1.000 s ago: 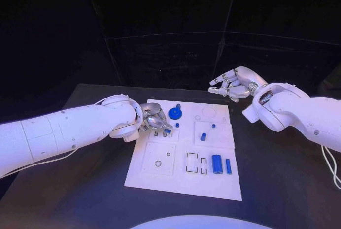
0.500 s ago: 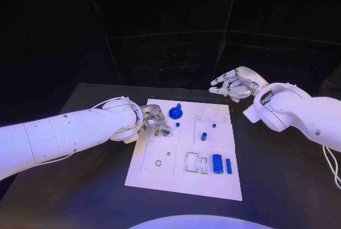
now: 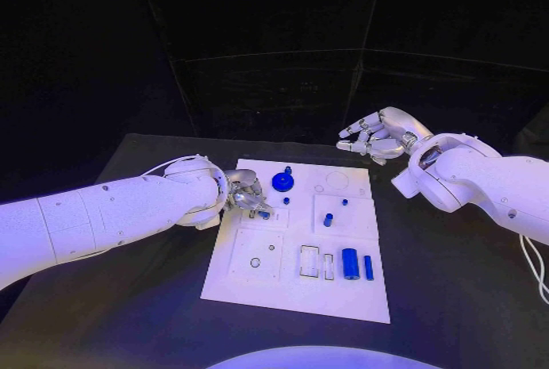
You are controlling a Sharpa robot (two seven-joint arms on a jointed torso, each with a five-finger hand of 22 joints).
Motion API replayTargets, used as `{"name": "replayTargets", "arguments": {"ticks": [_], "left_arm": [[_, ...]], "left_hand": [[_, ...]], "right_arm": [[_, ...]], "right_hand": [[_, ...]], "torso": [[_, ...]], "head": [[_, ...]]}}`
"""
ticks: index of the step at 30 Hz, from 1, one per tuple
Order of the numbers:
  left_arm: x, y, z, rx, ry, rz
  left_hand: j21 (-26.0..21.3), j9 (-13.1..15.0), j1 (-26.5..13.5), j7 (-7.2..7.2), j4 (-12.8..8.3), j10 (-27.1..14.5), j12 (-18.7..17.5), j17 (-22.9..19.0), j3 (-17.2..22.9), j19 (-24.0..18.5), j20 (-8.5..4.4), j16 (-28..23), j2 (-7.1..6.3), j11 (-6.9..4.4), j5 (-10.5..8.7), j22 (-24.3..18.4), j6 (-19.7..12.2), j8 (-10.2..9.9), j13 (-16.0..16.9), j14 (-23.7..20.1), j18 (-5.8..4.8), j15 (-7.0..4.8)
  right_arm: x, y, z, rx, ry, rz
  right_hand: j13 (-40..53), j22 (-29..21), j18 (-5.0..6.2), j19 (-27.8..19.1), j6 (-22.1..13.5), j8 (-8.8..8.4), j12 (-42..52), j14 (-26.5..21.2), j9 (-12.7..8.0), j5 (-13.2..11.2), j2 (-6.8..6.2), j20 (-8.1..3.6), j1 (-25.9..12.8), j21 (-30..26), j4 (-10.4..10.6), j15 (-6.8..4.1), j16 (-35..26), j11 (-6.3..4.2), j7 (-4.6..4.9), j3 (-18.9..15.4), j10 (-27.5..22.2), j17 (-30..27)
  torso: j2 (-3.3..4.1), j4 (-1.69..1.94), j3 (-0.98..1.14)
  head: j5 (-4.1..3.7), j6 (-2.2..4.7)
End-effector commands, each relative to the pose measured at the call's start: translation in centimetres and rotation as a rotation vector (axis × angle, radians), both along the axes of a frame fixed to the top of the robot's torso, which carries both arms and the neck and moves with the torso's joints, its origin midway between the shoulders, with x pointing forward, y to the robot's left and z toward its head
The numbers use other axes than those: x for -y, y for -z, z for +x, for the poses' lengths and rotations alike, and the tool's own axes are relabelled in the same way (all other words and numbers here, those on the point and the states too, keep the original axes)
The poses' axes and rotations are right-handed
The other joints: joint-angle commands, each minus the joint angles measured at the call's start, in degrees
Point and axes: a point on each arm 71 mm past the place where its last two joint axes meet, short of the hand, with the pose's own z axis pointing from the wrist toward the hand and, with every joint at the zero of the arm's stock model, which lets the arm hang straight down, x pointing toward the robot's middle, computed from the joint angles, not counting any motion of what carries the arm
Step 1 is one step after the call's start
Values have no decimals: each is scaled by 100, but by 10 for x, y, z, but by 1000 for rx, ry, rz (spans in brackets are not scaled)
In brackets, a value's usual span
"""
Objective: Assemble the parts on the task board
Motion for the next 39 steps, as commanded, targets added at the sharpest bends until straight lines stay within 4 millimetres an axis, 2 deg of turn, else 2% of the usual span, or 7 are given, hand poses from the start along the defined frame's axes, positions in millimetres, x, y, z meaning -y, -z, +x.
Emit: {"name": "replayTargets", "arguments": {"ticks": [1,11,19,21,23,26,39], "left_arm": [[1,1,0,-2,24,23],[2,5,-1,-17,33,37],[1,8,-3,-28,39,46],[1,9,-4,-29,41,47],[1,9,-4,-28,39,45],[1,8,-3,-23,35,43],[3,8,-1,-11,28,36]], "left_hand": [[14,2,-3,-43,-917,31,33,1510,941,37,-9,19,6,2,28,2,-11,24,5,615,-90,-9],[29,9,-14,-44,-914,39,46,1510,952,43,-9,19,0,3,38,24,-9,29,19,615,-94,-9],[33,19,-35,-45,-904,45,54,1510,964,46,-9,19,-9,3,46,31,-6,37,25,615,-95,-8],[41,44,-91,-54,-886,57,70,1510,996,51,-11,19,-41,-3,126,46,2,56,40,615,-97,-12],[48,80,-179,-68,-857,73,93,1510,1026,56,-18,19,-101,-14,309,63,13,84,60,615,-99,-19],[64,109,-276,-85,-807,91,115,1510,1011,64,-24,19,-156,-27,397,91,29,107,79,615,-104,-27],[97,149,-758,-145,-455,136,204,1510,625,84,-55,19,-327,-70,393,163,148,135,150,615,-116,-63]], "right_arm": [[-2,-2,0,7,-14,1],[-2,-2,-1,7,-14,1],[-2,-2,-1,7,-14,1],[-2,-2,-1,7,-14,1],[-2,-2,-1,7,-15,1],[-2,-2,-1,7,-16,1],[-2,-1,0,6,-13,0]], "right_hand": [[-5,-3,89,-28,0,20,-14,34,-6,39,59,11,4,-33,-1,-12,-29,0,-8,-28,-30,-3],[-3,-6,89,-28,0,21,-10,35,-6,41,62,11,4,-35,-1,-12,-31,0,-8,-31,-29,-4],[-3,-7,89,-28,0,21,-9,35,-6,42,64,11,5,-36,-1,-12,-32,0,-8,-32,-28,-4],[-3,-7,89,-28,0,21,-9,35,-6,42,64,11,5,-36,-1,-12,-32,0,-8,-32,-28,-4],[-3,-7,89,-28,0,21,-9,35,-6,42,64,11,5,-36,-1,-12,-32,0,-8,-32,-28,-4],[-3,-7,89,-28,0,21,-9,35,-6,42,64,11,5,-36,-1,-12,-32,0,-8,-32,-28,-4],[-3,-7,89,-28,0,21,-9,35,-6,42,64,11,5,-36,-1,-12,-32,0,-8,-32,-28,-4]], "torso": [[1,-6,5],[1,3,2],[-4,4,-1],[-3,2,-4],[-4,2,-5],[-1,4,-1],[-1,1,1]], "head": [[-3,-4],[-36,-25],[-33,-54],[-33,-55],[-34,-52],[-25,-45],[-39,-63]]}}
